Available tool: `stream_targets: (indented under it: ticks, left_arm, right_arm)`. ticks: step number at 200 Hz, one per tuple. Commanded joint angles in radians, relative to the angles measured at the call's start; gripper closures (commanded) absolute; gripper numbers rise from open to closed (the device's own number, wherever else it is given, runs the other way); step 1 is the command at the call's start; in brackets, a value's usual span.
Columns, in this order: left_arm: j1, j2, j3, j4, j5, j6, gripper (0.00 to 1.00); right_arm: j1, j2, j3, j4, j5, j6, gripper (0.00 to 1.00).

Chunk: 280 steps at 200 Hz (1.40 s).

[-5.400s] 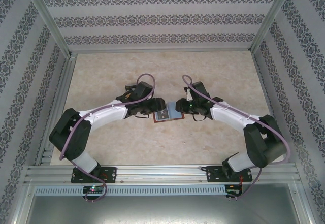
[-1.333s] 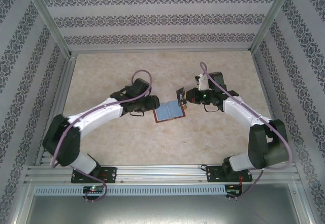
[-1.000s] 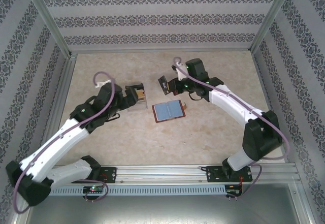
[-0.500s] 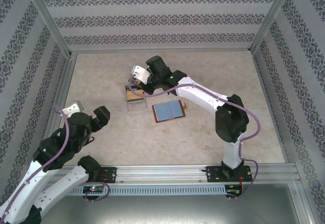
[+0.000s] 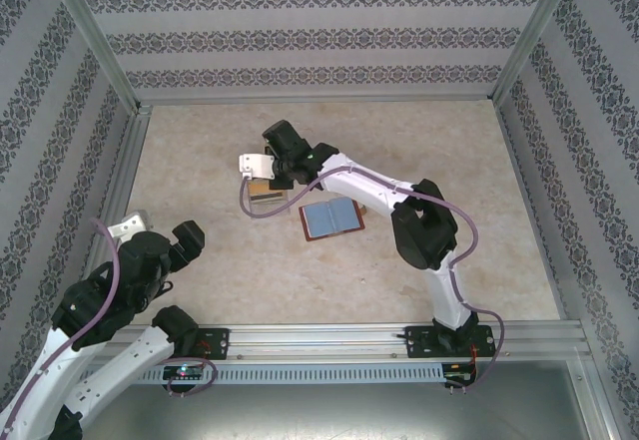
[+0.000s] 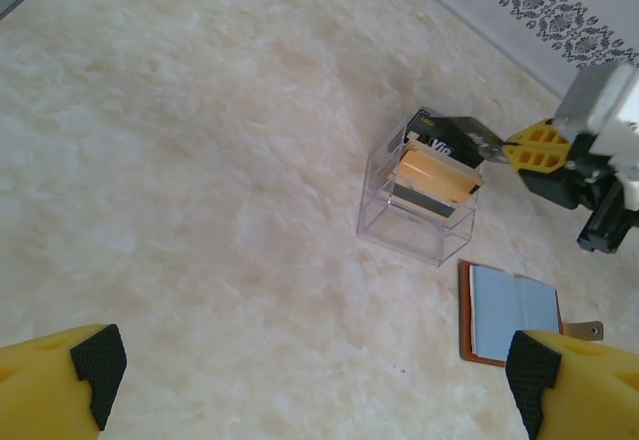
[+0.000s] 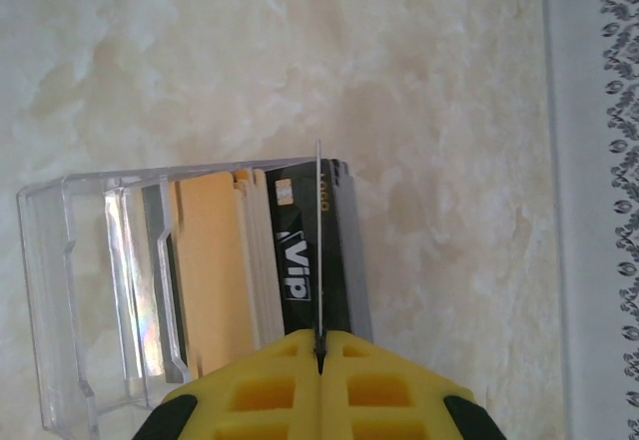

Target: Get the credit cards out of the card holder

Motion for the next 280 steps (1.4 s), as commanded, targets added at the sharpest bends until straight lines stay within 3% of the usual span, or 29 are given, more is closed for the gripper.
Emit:
stream_targets:
  ticks: [1,122,162,280]
  left_arm:
    - [0.009,-0.009,0.013,-0.048,-0.028,-0.013,0.0]
    - [0.009,-0.011,-0.009,-0.039,-0.026,-0.013,0.0]
    - [0.009,-0.012,-0.009,-0.04,-0.03,-0.009,0.0]
    - [0.009,-0.007,-0.023,-0.011,-0.026,0.006,0.0]
  right_arm:
    - [0.006,0.025,0.033,-0.004,0.027,-0.062,1.0]
    - [-0.016,0.118,0.062,0.034,0.057,-0.047,1.0]
    - [-0.016,0.129,0.07,0.053,0.072,-0.026,0.71]
    - [-0.025,0.117,0.093,0.095,0.114,0.076,0.68]
